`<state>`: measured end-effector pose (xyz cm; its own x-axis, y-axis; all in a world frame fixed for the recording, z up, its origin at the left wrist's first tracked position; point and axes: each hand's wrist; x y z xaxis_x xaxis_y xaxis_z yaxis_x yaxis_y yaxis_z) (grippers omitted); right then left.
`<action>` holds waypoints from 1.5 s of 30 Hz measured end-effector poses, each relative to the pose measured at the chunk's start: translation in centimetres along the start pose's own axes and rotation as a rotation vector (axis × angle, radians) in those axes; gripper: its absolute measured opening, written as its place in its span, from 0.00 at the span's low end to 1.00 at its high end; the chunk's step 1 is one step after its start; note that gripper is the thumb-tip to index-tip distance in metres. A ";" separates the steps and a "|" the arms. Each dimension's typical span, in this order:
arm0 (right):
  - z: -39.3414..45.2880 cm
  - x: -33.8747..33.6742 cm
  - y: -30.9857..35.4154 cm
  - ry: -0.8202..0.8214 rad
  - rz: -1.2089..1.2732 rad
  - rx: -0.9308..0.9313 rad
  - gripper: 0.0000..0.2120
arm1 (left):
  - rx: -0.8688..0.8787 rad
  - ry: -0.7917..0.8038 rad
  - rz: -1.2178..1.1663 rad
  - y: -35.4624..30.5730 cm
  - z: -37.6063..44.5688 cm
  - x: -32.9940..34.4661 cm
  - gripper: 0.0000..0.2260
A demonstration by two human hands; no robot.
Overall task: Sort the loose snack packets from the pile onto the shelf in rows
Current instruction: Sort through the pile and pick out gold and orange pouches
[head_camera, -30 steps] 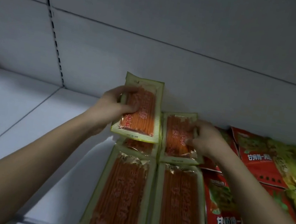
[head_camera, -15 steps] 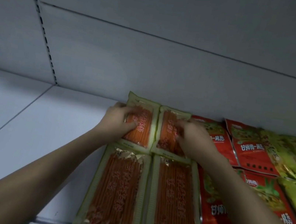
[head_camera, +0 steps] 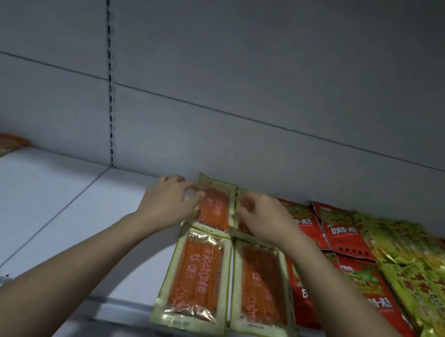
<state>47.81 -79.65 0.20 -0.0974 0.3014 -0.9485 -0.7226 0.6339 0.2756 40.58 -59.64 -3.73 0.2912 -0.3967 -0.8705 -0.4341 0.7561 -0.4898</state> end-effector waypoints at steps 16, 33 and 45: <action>-1.1 6.1 22.4 -0.178 0.404 -0.217 0.08 | -0.233 -0.118 0.158 16.4 -11.8 -13.7 0.20; 9.8 21.8 63.5 0.232 0.319 -0.613 0.08 | -0.539 -0.307 0.089 53.5 -19.9 -31.4 0.16; 18.2 28.9 79.4 0.271 0.407 -0.736 0.06 | -0.658 -0.396 0.095 70.1 -17.8 -39.7 0.12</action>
<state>0.08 -7.61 -2.50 -0.5347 0.1653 -0.8287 -0.8447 -0.1338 0.5183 -16.62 -0.16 -4.33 0.4571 -0.0359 -0.8887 -0.8535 0.2634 -0.4497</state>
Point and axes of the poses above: each hand's wrist, its own z-axis towards the middle knuckle, its own x-axis out of the palm, y = z × x, and after that the axes turned 12 degrees about -x, right-handed
